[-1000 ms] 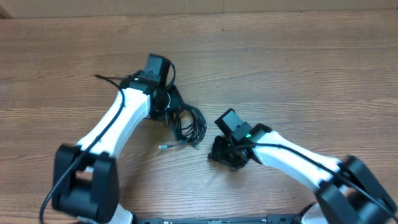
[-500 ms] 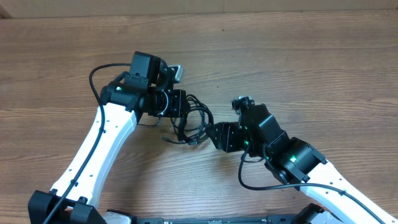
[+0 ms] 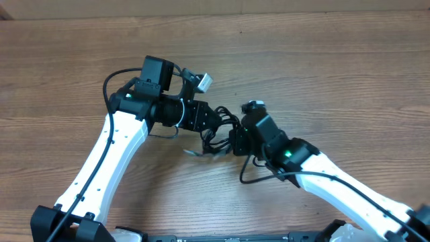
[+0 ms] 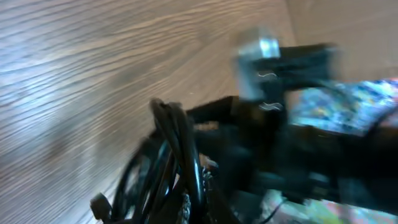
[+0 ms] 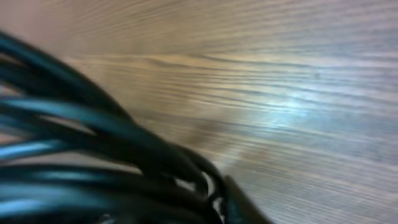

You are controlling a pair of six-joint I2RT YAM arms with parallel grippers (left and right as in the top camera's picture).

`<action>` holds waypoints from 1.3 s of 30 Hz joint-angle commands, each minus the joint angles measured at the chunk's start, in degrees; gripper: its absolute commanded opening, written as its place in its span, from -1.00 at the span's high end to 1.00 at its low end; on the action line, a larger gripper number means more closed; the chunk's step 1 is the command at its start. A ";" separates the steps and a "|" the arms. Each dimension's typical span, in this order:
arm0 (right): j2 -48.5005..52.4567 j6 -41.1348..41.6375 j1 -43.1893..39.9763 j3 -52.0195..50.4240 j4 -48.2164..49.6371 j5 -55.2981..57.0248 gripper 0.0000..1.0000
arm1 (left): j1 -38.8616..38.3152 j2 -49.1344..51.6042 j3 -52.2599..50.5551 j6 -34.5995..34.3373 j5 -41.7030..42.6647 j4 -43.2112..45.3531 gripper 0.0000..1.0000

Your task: Untangle cables

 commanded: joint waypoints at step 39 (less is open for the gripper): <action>7.02 13.70 -0.17 1.38 -5.75 2.21 0.62 | -4.31 0.11 -6.45 -37.42 -37.11 -1.18 -0.96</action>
